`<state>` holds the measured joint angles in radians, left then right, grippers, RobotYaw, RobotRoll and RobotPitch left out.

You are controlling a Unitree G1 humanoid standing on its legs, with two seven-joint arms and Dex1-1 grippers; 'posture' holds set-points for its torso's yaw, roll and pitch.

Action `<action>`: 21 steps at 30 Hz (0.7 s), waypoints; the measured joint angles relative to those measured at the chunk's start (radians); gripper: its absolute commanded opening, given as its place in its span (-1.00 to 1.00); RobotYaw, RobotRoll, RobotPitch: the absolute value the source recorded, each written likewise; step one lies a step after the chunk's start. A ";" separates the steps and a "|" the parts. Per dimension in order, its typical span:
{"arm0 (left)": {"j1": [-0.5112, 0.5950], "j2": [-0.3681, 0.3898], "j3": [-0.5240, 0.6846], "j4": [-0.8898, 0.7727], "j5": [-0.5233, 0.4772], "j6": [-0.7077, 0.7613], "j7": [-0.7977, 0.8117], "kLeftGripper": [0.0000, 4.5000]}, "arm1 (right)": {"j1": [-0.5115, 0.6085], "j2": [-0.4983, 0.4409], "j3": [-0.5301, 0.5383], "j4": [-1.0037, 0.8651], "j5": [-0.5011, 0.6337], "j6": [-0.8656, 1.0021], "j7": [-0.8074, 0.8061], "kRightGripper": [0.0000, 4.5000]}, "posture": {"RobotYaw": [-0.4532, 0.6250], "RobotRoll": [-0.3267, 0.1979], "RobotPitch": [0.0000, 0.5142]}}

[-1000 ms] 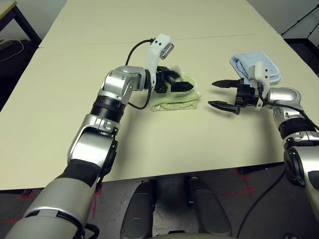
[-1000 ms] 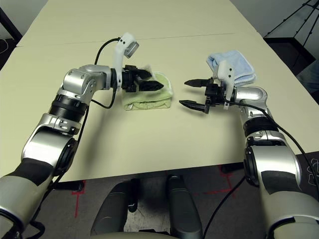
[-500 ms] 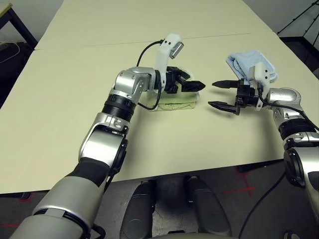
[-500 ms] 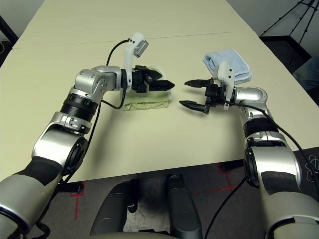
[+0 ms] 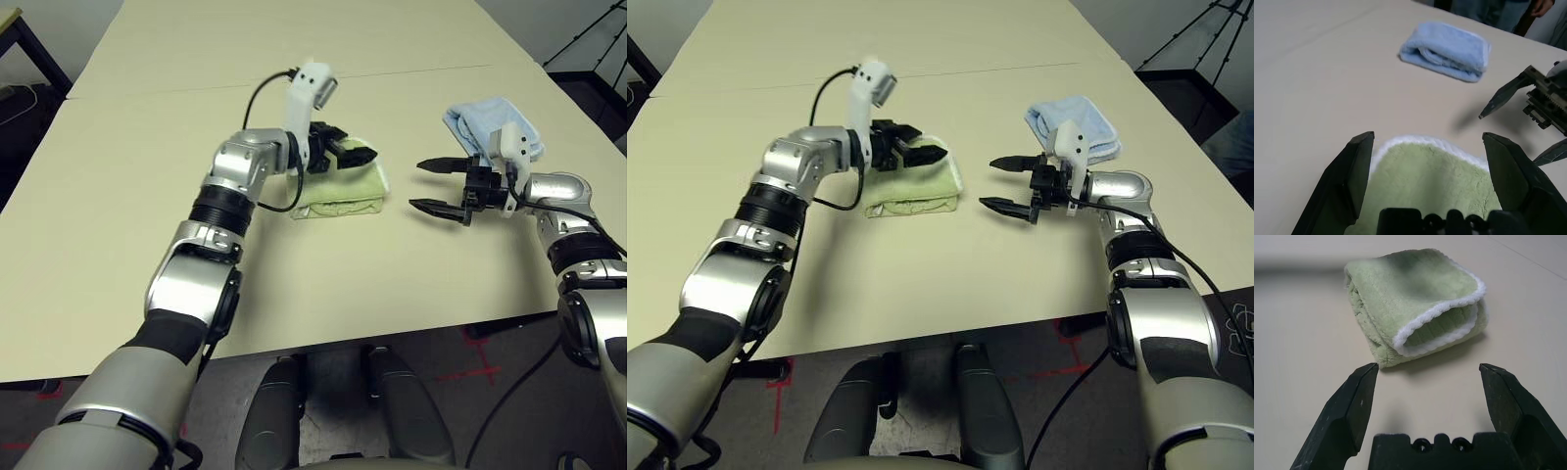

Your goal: Fold the towel and set it aside.

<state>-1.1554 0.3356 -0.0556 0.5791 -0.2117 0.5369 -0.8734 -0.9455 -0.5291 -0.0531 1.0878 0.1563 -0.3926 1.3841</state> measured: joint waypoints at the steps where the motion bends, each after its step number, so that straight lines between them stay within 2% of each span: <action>1: 0.017 0.029 0.013 -0.027 -0.006 -0.010 -0.009 0.99 | -0.005 0.003 0.000 0.000 0.000 0.000 -0.004 1.00 | -0.09 0.25 -0.38; 5: 0.151 0.152 0.060 -0.110 -0.026 -0.076 -0.075 0.99 | -0.010 0.018 -0.014 0.003 0.011 0.004 -0.025 1.00 | -0.10 0.25 -0.36; 12: 0.408 0.249 0.109 -0.245 -0.057 -0.117 -0.103 0.99 | -0.011 0.049 -0.050 -0.029 0.055 0.063 -0.037 1.00 | -0.09 0.25 -0.34; 17: 0.468 0.251 0.123 -0.244 -0.043 -0.157 -0.024 0.99 | -0.011 0.050 -0.049 -0.028 0.054 0.071 -0.024 1.00 | -0.08 0.25 -0.35; 21: 0.474 0.216 0.193 -0.206 -0.026 -0.254 0.132 0.99 | -0.034 0.053 -0.049 -0.019 0.053 0.080 -0.024 1.00 | -0.05 0.25 -0.34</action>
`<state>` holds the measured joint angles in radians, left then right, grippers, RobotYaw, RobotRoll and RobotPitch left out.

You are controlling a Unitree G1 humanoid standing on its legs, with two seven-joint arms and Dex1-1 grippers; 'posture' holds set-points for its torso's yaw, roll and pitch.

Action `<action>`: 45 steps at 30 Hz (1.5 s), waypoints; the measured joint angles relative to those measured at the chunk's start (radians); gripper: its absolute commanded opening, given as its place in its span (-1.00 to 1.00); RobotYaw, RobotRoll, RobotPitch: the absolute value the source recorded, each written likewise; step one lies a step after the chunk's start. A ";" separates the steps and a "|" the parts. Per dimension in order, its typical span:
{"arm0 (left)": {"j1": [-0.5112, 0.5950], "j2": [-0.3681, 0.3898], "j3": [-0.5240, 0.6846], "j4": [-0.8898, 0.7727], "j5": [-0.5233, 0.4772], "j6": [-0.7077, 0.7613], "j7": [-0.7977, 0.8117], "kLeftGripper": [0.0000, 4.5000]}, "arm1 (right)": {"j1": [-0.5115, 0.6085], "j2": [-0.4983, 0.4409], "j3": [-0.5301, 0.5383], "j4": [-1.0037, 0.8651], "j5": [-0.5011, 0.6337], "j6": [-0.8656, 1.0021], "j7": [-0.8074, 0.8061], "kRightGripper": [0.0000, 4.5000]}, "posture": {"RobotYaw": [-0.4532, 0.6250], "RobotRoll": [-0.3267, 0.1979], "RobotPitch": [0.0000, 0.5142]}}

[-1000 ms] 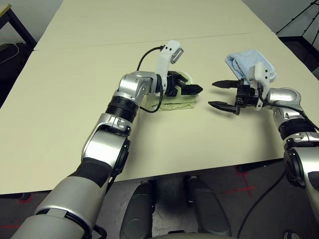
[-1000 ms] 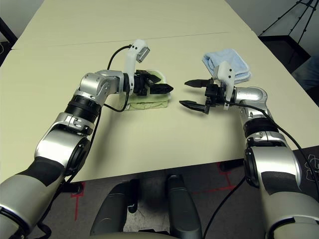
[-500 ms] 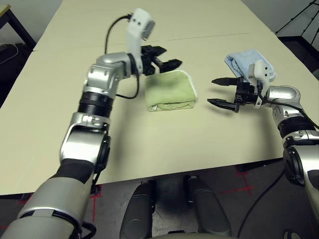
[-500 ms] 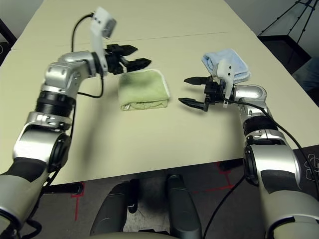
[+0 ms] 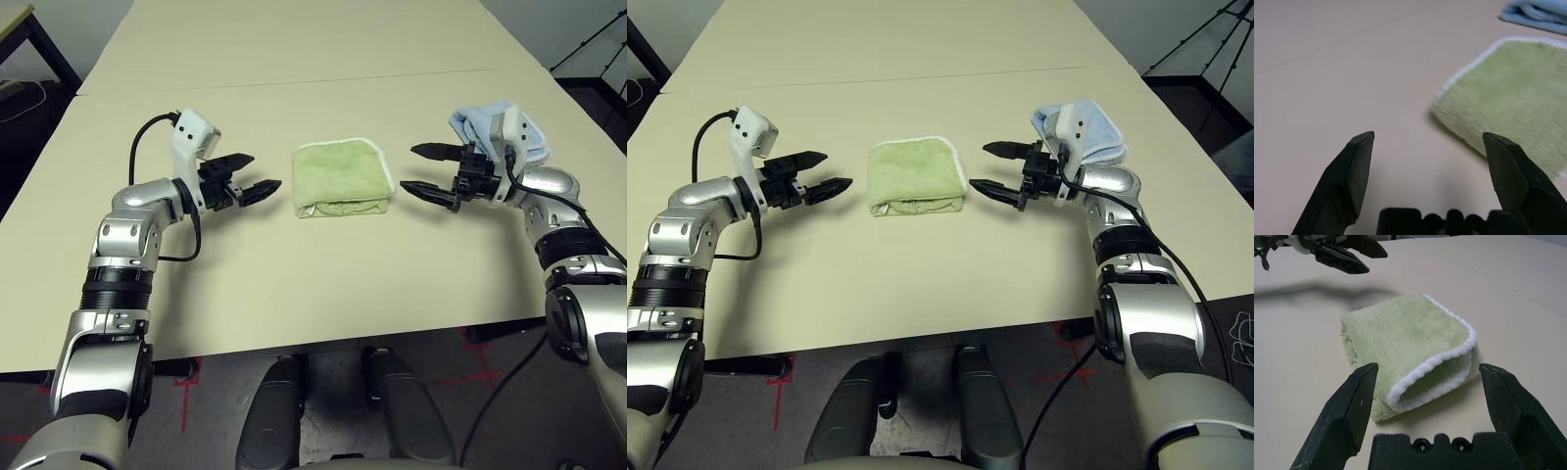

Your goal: Fold the towel and set it aside.

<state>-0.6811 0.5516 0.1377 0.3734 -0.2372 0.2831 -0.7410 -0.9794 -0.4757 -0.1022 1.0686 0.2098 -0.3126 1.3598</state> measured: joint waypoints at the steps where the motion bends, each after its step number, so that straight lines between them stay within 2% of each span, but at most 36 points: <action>1: 0.007 0.000 0.006 0.003 0.003 -0.017 0.019 0.99 | -0.002 0.000 0.000 0.003 0.000 0.000 0.000 1.00 | -0.04 0.25 -0.33; 4: 0.031 -0.001 0.030 0.043 0.006 -0.067 0.063 1.00 | -0.005 0.000 0.000 0.021 0.000 0.001 0.001 0.58 | -0.04 0.25 -0.32; 12: 0.071 0.002 0.074 0.079 0.005 -0.119 0.108 1.00 | -0.005 0.010 -0.001 0.031 0.001 0.003 0.004 -0.79 | -0.03 0.25 -0.28; 13: 0.073 0.002 0.082 0.078 0.003 -0.122 0.114 1.00 | -0.005 0.014 -0.001 0.031 0.001 0.005 0.004 -0.94 | -0.03 0.25 -0.28; 14: 0.076 0.002 0.089 0.077 0.002 -0.123 0.118 1.00 | -0.005 0.017 -0.001 0.033 0.001 0.005 0.004 -0.99 | -0.02 0.25 -0.27; 24: 0.136 0.023 0.096 0.031 -0.005 -0.123 0.105 1.00 | -0.063 0.020 0.004 0.083 -0.020 -0.039 0.058 -0.99 | 0.08 0.25 -0.26; 31: 0.140 0.031 0.091 0.029 -0.017 -0.107 0.070 1.00 | -0.082 0.045 0.005 0.109 -0.035 -0.055 0.061 -0.99 | 0.07 0.25 -0.28; 37: 0.133 0.061 0.066 0.035 -0.038 -0.107 -0.072 1.00 | -0.082 0.045 0.005 0.109 -0.035 -0.055 0.066 -0.99 | 0.04 0.25 -0.27; 45: 0.055 0.080 0.047 0.118 -0.055 -0.146 -0.250 1.00 | -0.081 0.043 0.004 0.109 -0.035 -0.055 0.074 -0.99 | 0.03 0.25 -0.26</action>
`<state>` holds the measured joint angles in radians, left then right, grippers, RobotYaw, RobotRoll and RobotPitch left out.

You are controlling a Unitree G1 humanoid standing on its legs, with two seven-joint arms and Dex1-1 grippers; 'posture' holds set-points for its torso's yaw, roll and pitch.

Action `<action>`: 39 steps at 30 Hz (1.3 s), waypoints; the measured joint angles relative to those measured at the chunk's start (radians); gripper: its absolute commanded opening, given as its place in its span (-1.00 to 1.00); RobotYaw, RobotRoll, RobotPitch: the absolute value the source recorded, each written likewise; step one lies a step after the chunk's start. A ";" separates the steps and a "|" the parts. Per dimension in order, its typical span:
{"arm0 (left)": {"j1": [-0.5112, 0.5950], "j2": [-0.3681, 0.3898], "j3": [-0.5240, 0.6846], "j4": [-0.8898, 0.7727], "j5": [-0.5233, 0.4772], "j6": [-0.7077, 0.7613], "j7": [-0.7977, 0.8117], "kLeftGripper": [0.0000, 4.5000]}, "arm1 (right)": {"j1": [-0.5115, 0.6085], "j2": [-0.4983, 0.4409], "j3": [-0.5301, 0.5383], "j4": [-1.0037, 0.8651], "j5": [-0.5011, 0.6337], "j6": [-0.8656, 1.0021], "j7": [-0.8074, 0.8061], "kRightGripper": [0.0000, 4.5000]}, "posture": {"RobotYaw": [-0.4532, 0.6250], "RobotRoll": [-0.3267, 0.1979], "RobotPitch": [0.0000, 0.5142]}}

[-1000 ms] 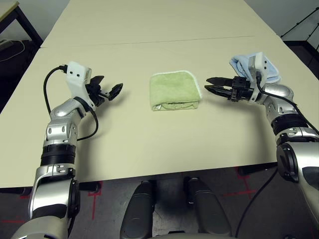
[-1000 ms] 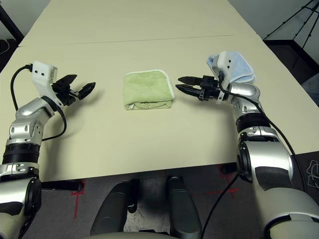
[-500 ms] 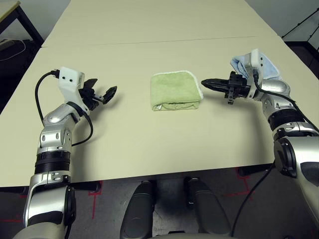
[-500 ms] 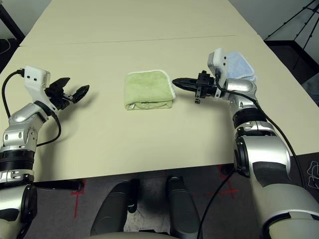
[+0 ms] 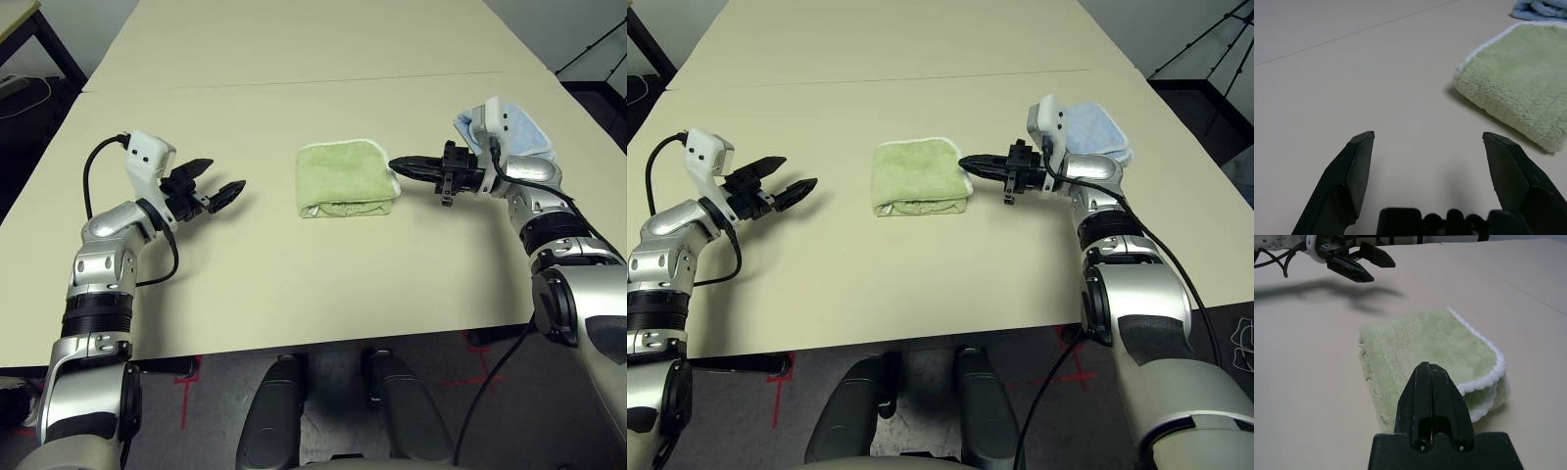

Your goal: Fold the towel and set it aside.

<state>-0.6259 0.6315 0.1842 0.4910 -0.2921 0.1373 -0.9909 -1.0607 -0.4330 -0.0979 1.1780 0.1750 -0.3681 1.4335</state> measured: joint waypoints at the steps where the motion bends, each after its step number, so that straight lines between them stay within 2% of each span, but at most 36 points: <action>1: -0.013 0.003 0.000 0.015 0.000 -0.006 -0.014 1.00 | 0.000 0.000 0.000 0.000 0.000 0.000 0.000 -0.99 | 0.02 0.25 -0.26; 6: -0.061 0.013 -0.006 0.079 0.003 0.005 -0.020 1.00 | 0.000 0.000 0.000 0.000 0.000 0.000 0.000 -0.99 | 0.02 0.25 -0.27; 22: -0.068 0.013 -0.007 0.074 -0.026 0.031 -0.139 1.00 | 0.000 0.000 0.000 0.000 -0.001 0.000 -0.001 -0.99 | 0.02 0.25 -0.27; 39: -0.085 0.015 -0.058 0.076 0.020 -0.063 -0.168 1.00 | 0.000 0.000 0.000 0.000 -0.002 -0.009 -0.001 -0.99 | 0.01 0.25 -0.28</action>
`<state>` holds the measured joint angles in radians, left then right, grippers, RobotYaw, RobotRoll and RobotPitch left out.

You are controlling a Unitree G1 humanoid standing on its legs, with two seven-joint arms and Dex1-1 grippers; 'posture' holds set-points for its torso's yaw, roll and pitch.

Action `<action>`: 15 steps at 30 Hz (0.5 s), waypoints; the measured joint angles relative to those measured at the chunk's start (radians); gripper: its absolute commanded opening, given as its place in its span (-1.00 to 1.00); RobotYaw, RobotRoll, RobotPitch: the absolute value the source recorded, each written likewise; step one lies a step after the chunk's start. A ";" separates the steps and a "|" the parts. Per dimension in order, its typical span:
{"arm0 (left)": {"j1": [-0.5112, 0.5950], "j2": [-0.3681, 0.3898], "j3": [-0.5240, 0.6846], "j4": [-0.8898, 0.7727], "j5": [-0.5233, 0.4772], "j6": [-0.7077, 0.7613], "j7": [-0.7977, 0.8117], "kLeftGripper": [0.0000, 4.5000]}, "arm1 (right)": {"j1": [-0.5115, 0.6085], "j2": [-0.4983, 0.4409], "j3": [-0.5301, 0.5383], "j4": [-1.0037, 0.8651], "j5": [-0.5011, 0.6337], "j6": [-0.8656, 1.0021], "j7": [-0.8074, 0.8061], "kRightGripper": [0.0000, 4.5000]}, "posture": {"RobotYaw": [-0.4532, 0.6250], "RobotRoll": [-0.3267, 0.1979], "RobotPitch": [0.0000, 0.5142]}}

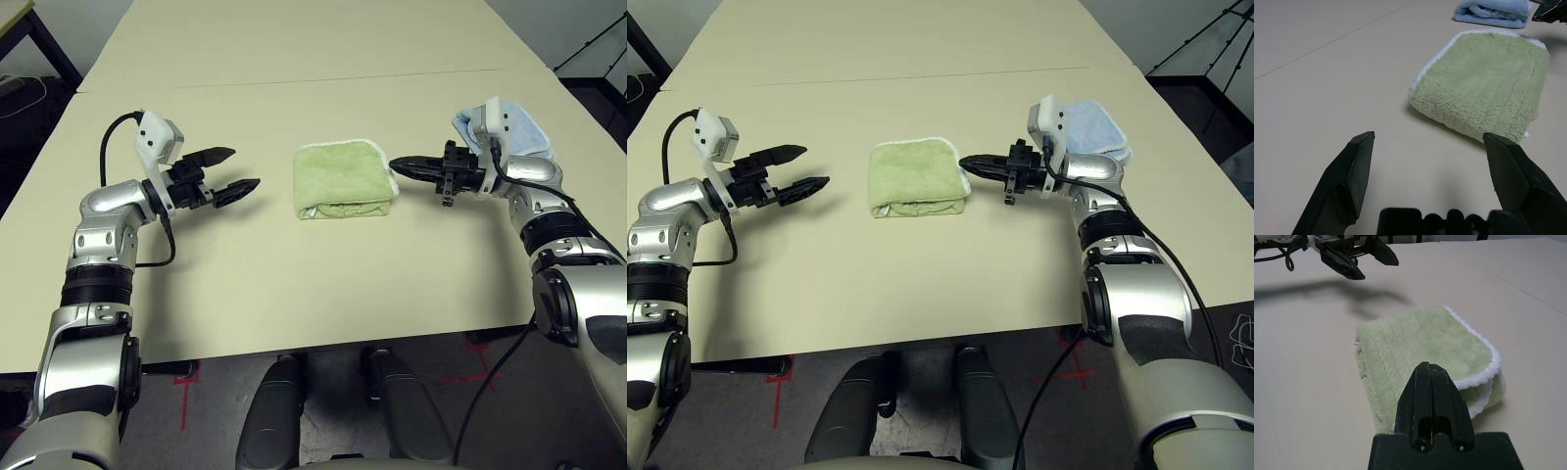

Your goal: Fold the towel and set it aside.

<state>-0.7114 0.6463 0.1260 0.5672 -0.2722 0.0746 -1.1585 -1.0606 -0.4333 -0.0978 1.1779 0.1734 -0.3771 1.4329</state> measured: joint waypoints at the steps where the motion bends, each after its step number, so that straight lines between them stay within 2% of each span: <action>1: 0.000 0.000 -0.001 0.000 0.000 -0.002 -0.001 1.00 | 0.000 0.000 0.000 0.000 0.000 0.000 0.000 -0.99 | 0.01 0.25 -0.28; 3: 0.000 0.001 -0.002 0.000 0.000 -0.004 -0.006 1.00 | 0.000 0.000 0.000 0.000 -0.001 0.000 0.000 -0.99 | 0.02 0.25 -0.29; 7: 0.000 0.001 -0.003 0.000 0.000 -0.008 -0.007 0.56 | 0.000 0.000 0.000 0.000 -0.003 0.000 0.001 -1.00 | 0.02 0.25 -0.29; 13: 0.000 0.001 -0.004 0.000 0.000 -0.014 -0.008 -0.52 | 0.000 0.000 0.000 0.000 -0.009 -0.001 0.001 -1.00 | 0.01 0.25 -0.30; 15: 0.000 0.001 -0.007 0.000 0.000 -0.014 -0.011 -0.81 | 0.000 0.000 0.000 0.000 -0.009 -0.001 0.001 -1.00 | 0.01 0.25 -0.30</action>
<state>-0.7115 0.6468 0.1190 0.5672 -0.2726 0.0605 -1.1697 -1.0606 -0.4332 -0.0977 1.1778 0.1643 -0.3779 1.4337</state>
